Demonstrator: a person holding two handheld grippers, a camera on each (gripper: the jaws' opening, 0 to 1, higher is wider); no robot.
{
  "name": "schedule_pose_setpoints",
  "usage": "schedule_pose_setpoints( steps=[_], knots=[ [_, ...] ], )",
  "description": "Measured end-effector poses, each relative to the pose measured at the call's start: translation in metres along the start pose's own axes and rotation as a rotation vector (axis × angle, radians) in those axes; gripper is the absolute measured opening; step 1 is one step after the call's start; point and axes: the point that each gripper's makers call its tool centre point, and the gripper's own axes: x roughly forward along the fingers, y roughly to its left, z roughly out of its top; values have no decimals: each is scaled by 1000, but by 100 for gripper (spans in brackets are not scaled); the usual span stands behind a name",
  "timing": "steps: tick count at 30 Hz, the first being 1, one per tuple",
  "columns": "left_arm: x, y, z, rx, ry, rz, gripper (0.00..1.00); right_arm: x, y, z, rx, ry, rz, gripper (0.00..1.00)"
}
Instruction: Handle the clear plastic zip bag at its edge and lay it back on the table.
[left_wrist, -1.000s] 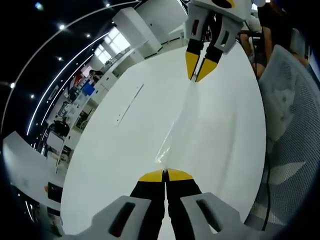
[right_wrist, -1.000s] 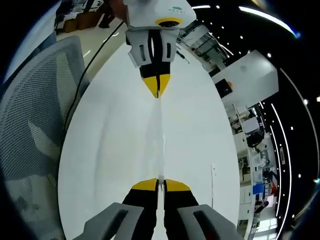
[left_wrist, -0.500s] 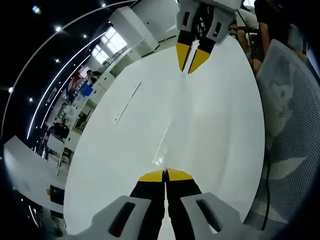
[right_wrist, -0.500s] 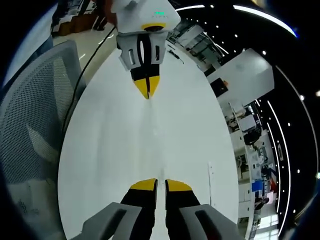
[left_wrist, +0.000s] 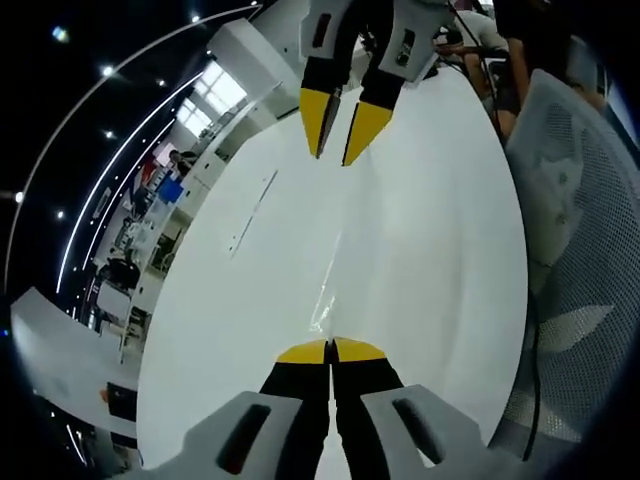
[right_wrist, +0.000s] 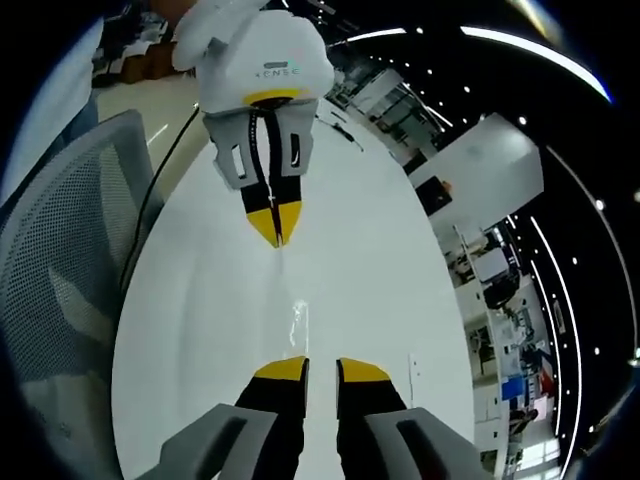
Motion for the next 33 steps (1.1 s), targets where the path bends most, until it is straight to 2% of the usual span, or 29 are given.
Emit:
schedule_pose_setpoints(
  steps=[6,16,24,33],
  knots=[
    [3,0,-3,-2,-4,4,0,7,11,6,-11,-1,40,10],
    [-4,-5,5,23,-18,12,0,19,32,2,-3,23,96,10],
    [-8,-6,9,20,-28,15,0,21,57,1,94,32,180,0],
    [-8,-10,13,63,-58,25,0,22,59,-4,140,47,185,0]
  ],
)
